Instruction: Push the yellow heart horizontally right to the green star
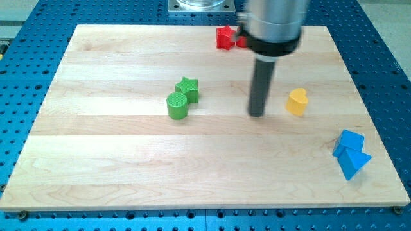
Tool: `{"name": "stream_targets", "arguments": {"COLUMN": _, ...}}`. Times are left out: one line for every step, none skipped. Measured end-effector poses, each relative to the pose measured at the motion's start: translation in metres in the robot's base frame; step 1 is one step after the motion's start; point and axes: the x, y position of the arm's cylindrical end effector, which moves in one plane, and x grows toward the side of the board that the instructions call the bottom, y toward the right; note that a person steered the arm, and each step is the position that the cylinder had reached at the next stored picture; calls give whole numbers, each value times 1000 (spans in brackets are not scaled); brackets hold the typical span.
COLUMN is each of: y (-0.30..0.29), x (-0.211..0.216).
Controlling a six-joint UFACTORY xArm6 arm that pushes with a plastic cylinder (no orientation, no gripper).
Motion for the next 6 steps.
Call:
{"name": "stream_targets", "arguments": {"y": 54, "x": -19}}
{"name": "stream_targets", "arguments": {"y": 31, "x": -23}}
{"name": "stream_targets", "arguments": {"y": 31, "x": -24}}
{"name": "stream_targets", "arguments": {"y": 31, "x": -23}}
{"name": "stream_targets", "arguments": {"y": 28, "x": -23}}
{"name": "stream_targets", "arguments": {"y": 29, "x": 1}}
